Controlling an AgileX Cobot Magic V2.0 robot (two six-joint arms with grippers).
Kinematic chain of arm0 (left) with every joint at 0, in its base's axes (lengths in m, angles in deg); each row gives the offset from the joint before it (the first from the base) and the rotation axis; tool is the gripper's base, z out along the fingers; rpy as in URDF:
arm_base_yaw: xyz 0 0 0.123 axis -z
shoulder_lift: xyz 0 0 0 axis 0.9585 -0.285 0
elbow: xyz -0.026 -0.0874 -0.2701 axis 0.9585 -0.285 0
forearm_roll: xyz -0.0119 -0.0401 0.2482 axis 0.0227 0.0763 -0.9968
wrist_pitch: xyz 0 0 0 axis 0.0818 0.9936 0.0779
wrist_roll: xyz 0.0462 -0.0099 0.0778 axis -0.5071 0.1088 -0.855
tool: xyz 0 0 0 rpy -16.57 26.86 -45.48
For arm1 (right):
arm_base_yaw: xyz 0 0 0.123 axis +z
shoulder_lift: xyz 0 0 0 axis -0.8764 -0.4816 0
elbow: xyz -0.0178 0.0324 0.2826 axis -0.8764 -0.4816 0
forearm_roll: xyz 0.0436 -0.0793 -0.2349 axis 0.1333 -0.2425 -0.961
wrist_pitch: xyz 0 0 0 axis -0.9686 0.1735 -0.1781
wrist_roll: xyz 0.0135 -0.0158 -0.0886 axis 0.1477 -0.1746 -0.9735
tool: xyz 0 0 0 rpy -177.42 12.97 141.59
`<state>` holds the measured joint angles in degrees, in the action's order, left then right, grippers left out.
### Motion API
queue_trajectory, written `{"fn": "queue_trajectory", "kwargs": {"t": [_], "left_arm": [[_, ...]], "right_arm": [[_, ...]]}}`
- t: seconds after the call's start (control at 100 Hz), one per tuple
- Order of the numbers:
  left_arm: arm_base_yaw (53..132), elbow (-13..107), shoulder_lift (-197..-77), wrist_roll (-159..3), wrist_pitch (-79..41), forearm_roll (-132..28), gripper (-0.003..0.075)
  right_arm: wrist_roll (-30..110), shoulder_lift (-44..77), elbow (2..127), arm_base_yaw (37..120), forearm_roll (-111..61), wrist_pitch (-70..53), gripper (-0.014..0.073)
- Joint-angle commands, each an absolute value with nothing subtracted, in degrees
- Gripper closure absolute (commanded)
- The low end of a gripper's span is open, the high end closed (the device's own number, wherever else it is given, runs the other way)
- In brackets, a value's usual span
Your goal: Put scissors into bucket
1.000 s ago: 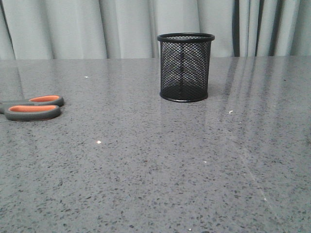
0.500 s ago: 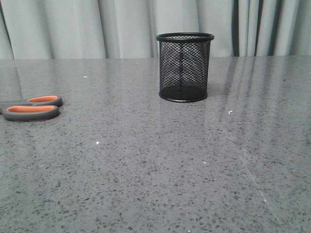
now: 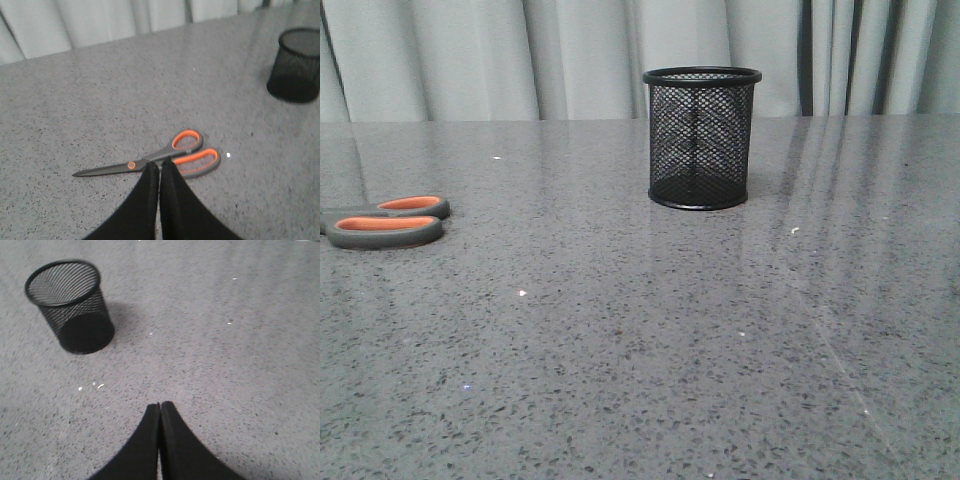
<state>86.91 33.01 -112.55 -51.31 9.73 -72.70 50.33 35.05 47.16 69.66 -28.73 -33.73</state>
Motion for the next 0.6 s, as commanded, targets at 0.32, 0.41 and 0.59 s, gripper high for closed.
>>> {"fn": "queue_trajectory", "kwargs": {"t": [0.32,0.41,0.59], "left_arm": [[95.66,49.34,-134.67,-54.17,19.76,-83.34,0.074],[95.66,51.98,-138.99,-55.57,24.2,-83.34,0.0739],[95.66,54.36,-143.19,-54.32,29.22,-79.82,0.0739]], "right_arm": [[48.12,27.03,54.88,72.9,-29.34,-35.68,0.0648],[48.12,26.91,54.88,72.9,-29.34,-35.82,0.0648],[48.12,26.91,54.88,73.16,-28.94,-35.82,0.0649]]}}
